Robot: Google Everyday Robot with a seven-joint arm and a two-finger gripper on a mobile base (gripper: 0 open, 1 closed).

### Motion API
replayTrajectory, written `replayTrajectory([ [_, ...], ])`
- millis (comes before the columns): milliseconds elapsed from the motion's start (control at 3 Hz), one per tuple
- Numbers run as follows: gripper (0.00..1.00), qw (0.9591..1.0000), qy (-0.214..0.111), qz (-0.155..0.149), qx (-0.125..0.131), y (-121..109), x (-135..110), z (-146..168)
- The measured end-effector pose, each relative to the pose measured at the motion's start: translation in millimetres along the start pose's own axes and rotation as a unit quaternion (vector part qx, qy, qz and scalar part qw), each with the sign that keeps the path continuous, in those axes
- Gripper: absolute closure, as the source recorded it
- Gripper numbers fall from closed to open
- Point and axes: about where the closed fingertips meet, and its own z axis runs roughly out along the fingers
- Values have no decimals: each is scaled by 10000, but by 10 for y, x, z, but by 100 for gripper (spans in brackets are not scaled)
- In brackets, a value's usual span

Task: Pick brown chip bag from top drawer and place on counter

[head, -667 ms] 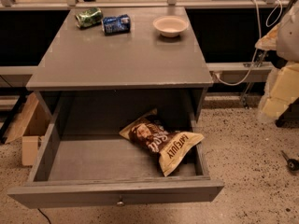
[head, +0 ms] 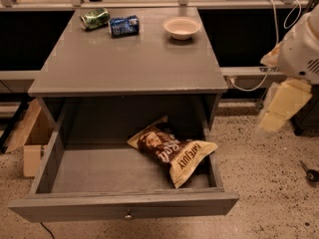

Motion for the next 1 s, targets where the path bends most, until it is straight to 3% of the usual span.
replayTrajectory([
  [333, 0, 9972, -502, 389, -403, 90, -228, 580],
  [667, 0, 9903, -998, 700, -663, 114, -492, 1108],
  [1000, 0, 9829, -1466, 979, -541, 73, -820, 1527],
])
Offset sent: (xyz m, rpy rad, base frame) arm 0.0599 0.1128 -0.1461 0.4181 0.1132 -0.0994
